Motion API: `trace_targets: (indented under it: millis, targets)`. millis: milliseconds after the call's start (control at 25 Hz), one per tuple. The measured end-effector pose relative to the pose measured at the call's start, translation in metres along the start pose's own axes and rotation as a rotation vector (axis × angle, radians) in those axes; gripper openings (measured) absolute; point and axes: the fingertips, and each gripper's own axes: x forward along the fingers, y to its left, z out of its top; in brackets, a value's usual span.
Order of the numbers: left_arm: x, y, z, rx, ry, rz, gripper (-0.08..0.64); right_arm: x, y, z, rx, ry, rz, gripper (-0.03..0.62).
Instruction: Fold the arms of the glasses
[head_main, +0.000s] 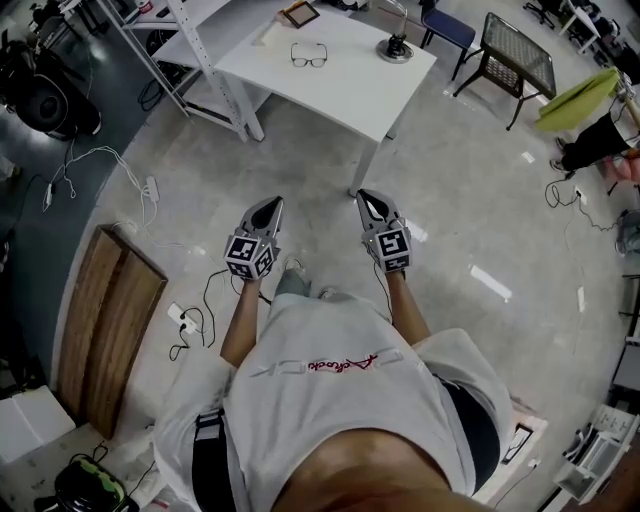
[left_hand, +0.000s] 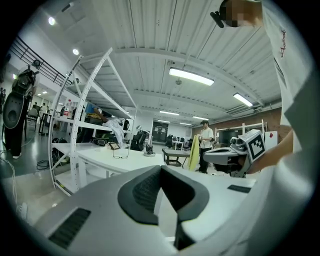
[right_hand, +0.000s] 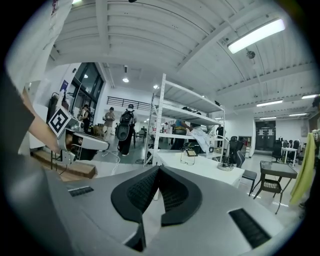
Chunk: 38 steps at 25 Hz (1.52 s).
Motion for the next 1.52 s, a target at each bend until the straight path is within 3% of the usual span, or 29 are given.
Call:
trace_targets:
  millis: [640, 1280, 1520]
  targets:
    - [0.066, 0.050, 0.012, -0.009, -0.011, -0.006, 0.025, 0.069, -0.038, -0.003, -0.004, 0.010, 0.008, 0.022]
    - [0.148, 0.178, 0.052, -0.045, -0.015, -0.015, 0.025, 0.222, -0.068, 0.017, 0.000, 0.052, 0.031, 0.021]
    - [0.181, 0.213, 0.063, -0.054, -0.010, -0.055, 0.025, 0.263, -0.086, 0.020, 0.001, 0.075, 0.002, 0.022]
